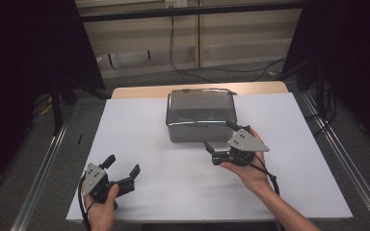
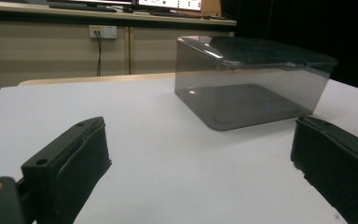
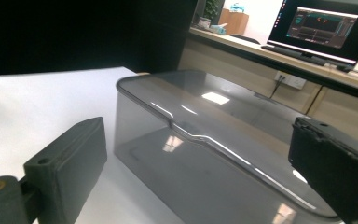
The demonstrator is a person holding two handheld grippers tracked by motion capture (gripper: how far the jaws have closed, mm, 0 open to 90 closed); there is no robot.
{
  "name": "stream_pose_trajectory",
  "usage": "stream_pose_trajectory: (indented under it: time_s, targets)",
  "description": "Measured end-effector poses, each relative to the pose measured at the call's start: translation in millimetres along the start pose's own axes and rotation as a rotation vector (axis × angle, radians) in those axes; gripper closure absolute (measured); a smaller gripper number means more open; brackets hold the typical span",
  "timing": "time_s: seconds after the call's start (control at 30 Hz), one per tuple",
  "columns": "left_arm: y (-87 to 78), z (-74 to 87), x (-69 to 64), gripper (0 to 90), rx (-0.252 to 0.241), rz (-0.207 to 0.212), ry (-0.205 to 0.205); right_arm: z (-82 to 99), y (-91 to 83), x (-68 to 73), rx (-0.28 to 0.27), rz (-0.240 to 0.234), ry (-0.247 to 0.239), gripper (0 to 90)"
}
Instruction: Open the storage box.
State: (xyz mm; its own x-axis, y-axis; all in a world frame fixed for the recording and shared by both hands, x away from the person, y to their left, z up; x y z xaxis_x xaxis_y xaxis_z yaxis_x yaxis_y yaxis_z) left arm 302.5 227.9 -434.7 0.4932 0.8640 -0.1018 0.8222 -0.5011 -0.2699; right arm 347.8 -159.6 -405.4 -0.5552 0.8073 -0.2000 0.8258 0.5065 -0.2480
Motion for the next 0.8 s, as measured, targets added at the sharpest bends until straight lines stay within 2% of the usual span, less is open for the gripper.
stream_pose_trajectory:
  time_s: [0.07,0.2,0.37,0.53,0.63,0.67,0.7,0.73,0.8]
  targets:
    - [0.3,0.4,1.1,3.9,0.006,-0.002,0.0,-0.4,2.5,-0.2,0.01,0.019,-0.022,4.2]
    - [0.0,-0.1,0.9,3.9,0.005,0.005,0.007,0.1,7.7,-0.1,0.026,0.069,-0.107,4.9]
    - [0.4,0.2,0.8,3.9,0.013,0.005,0.013,3.0,13.3,-0.8,0.044,0.093,-0.147,6.7]
    - [0.4,-0.1,0.3,3.9,0.012,0.006,0.02,0.7,19.0,-1.2,0.062,0.115,-0.214,9.6]
    - [0.6,-0.2,0.6,3.9,0.016,0.009,0.016,-2.7,20.0,-0.8,0.052,0.13,-0.246,9.6]
    - [0.9,-0.5,0.7,3.9,0.016,0.007,0.018,-5.5,21.8,0.0,0.054,0.13,-0.273,11.4]
    - [1.2,-0.7,0.5,3.9,0.017,0.006,0.02,-5.5,21.8,0.0,0.054,0.13,-0.273,11.4]
    - [1.7,-0.8,0.0,3.9,0.013,0.008,0.017,-7.0,23.8,0.9,0.062,0.135,-0.303,13.3]
    - [1.9,-0.8,-0.3,3.9,0.02,0.01,0.021,-7.5,24.9,1.5,0.068,0.131,-0.311,16.1]
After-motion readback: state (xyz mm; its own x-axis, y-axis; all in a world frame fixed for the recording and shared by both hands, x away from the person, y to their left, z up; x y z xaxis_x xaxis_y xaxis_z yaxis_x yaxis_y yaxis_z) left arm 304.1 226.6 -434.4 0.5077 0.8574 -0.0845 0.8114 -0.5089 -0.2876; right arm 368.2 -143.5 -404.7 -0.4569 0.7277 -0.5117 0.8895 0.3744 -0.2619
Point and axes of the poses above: each handheld gripper's, and its own axes: y roughly forward along the jaws, z roughly out of its underside, x roughly to its left, the point moved 1 cm from there along y, roughly forward along the jaws, and after that the axes turned 5 degrees about x, right-handed, at the moved point
